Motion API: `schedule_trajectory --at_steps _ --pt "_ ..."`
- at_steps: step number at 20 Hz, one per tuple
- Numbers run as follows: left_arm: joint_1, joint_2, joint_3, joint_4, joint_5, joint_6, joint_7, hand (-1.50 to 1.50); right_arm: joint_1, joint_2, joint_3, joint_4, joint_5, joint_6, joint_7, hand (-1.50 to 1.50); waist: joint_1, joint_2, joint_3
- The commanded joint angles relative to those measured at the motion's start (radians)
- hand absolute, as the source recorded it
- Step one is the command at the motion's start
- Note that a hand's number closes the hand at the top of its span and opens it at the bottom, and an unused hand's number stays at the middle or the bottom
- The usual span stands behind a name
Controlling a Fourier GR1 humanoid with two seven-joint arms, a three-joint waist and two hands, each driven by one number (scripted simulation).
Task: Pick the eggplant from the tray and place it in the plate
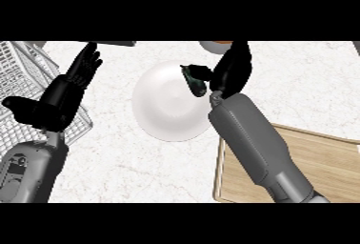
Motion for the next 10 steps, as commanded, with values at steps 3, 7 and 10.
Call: schedule_trajectory --at_steps 3,7,10 --pt "0.011 0.023 0.032 0.025 0.002 -0.007 -0.012 0.00 -0.019 0.006 0.037 0.039 0.001 -0.330 0.144 -1.50 -0.034 -0.013 -0.002" --pt "0.036 0.032 0.049 0.039 -0.006 -0.004 -0.028 0.00 0.064 0.006 0.118 0.015 0.031 -0.426 0.207 -1.50 -0.074 -0.025 -0.002" --pt "0.079 0.014 0.047 0.007 -0.008 0.009 -0.037 0.00 0.119 0.006 0.154 -0.047 0.051 -0.474 0.224 -1.50 -0.093 -0.031 -0.002"
